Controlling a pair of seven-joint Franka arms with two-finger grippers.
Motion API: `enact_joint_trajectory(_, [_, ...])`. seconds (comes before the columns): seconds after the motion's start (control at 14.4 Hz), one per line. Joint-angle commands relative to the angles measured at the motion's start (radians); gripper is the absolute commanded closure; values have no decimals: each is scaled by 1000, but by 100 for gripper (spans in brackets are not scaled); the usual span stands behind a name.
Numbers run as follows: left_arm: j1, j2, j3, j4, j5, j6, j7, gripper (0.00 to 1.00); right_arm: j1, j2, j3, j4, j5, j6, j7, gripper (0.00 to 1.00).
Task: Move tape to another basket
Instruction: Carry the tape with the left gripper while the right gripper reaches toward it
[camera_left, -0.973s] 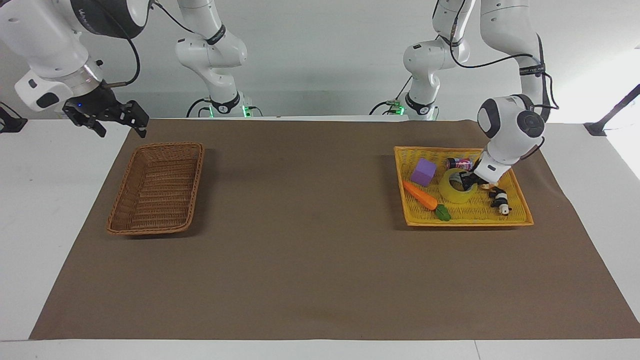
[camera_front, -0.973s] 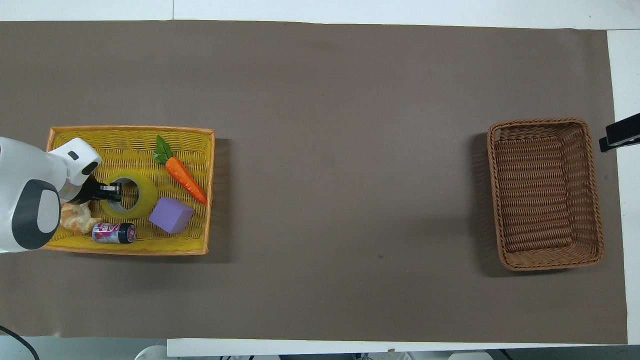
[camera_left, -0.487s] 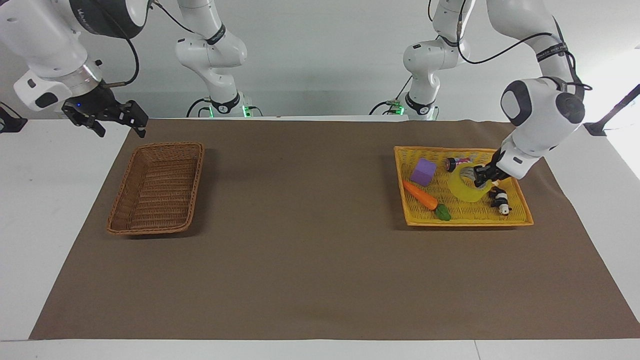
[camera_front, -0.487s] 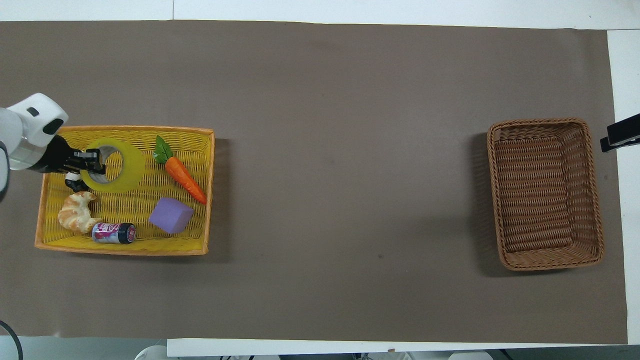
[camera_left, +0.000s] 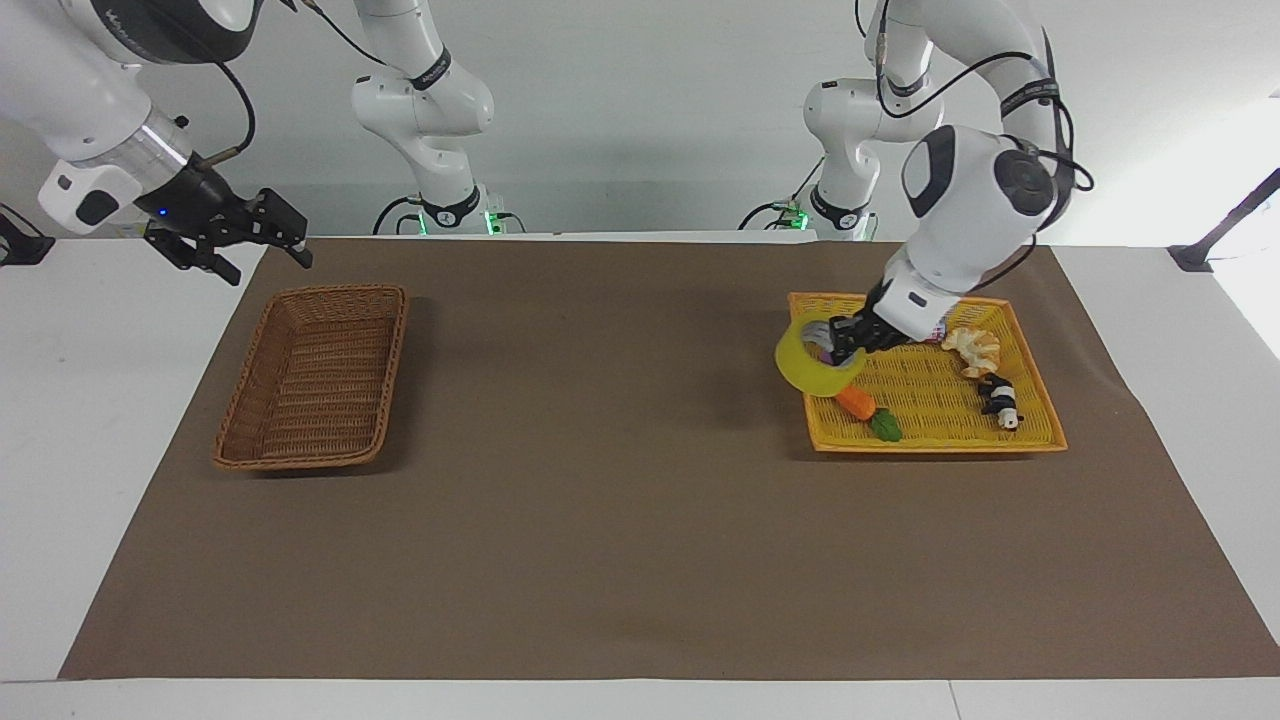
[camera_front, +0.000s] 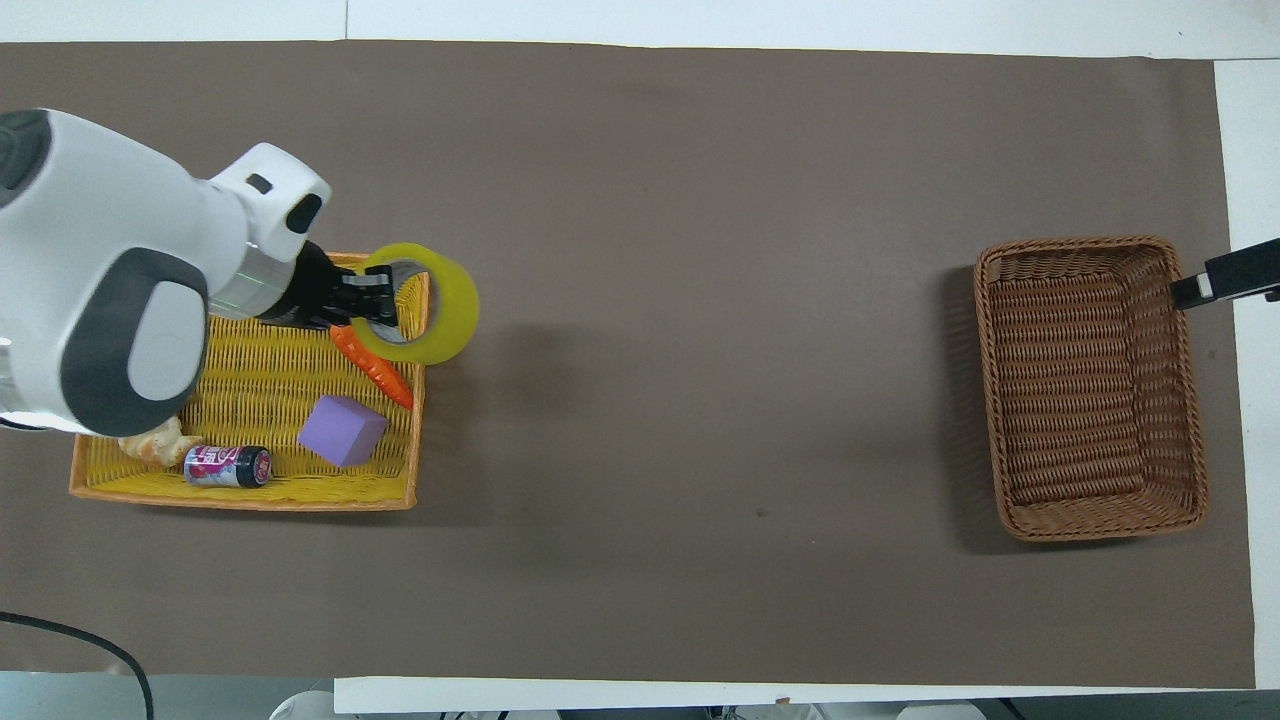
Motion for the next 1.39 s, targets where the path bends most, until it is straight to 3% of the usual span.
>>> enact_joint_trajectory(0.0, [-42,13,15,38,-102,31,-17,100,-15,-50,7,-119,194,5,-10,1])
enact_joint_trajectory(0.14, [-118,8,17,32,-112,55,-31,100,-31,-51,6,-190,361,28,-26,1])
enact_joint_trajectory(0.49, [-159,1,15,27,-109,22,-22,100,46,-45,12,-313,638,154,-117,1])
enact_joint_trajectory(0.83, [-168,2,15,32,-109,19,-26,100,266,-48,14,-465,793,406,-97,1])
enact_joint_trajectory(0.97, [-168,2,17,32,-109,19,-22,100,337,-41,14,-494,858,500,-99,1])
enact_joint_trajectory(1.11, [-168,1,17,32,-109,16,-20,100,440,-33,14,-528,1026,633,-94,1])
enact_joint_trajectory(1.32, [-168,1,17,32,-109,14,-20,100,562,-31,14,-555,1108,776,-94,1])
